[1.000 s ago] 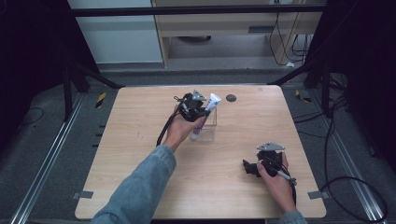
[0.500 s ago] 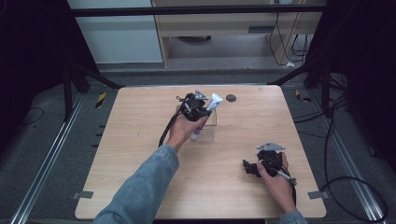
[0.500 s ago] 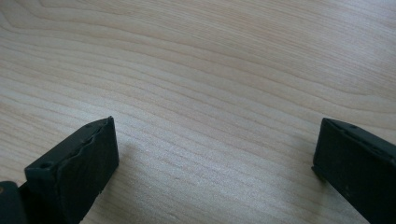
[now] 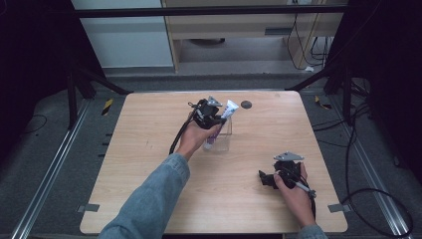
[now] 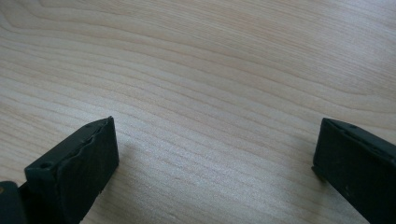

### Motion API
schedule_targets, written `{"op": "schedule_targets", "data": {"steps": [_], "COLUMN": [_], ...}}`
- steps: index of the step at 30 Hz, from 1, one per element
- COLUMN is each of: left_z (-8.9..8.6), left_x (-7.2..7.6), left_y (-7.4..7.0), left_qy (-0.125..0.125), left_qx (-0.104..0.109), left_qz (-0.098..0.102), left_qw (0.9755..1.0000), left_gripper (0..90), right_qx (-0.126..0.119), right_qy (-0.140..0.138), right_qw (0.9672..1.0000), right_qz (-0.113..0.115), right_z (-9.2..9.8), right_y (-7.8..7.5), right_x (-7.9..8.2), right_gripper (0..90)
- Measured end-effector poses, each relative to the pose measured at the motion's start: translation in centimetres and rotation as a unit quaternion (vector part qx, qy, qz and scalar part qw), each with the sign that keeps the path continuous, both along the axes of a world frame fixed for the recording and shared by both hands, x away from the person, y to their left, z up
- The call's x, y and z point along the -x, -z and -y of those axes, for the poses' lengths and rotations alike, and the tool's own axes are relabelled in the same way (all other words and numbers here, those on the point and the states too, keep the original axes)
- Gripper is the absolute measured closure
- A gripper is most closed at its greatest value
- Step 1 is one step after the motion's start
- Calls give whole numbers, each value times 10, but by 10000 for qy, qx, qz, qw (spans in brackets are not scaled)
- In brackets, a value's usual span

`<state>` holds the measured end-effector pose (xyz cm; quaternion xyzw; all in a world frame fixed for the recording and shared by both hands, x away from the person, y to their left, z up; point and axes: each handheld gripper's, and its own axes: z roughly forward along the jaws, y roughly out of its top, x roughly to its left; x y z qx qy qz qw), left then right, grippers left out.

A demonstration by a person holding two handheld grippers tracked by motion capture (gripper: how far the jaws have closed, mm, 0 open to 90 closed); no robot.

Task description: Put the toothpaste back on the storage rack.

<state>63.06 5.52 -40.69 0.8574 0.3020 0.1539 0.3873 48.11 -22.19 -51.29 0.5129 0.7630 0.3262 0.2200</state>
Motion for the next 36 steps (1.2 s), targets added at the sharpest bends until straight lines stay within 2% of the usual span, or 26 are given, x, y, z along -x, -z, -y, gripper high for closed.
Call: {"op": "schedule_targets", "data": {"steps": [9,18,25,30,36], "left_z": [0,-1,-6,-8,-10], "left_x": [-1,3,7,11,14], "left_y": [0,-7,-18,-25,-29], "left_qy": [-15,-26,-46,-22,38], "left_qx": [-9,41,94,-9,-93], "left_qz": [3,206,416,571,646], "left_qw": [10000,9998,9991,9984,9979], "left_gripper": [748,665,592,584,550], "right_qx": [-22,3,6,9,5], "right_qy": [3,-3,1,4,1], "right_qw": [10000,10000,10000,10000,10000], "right_qz": [-15,1,-3,-2,3], "right_z": [0,0,0,0,0], "right_y": [0,0,0,0,0], "right_x": [0,0,0,0,0], "right_gripper": [3,3,3,3,3]}}
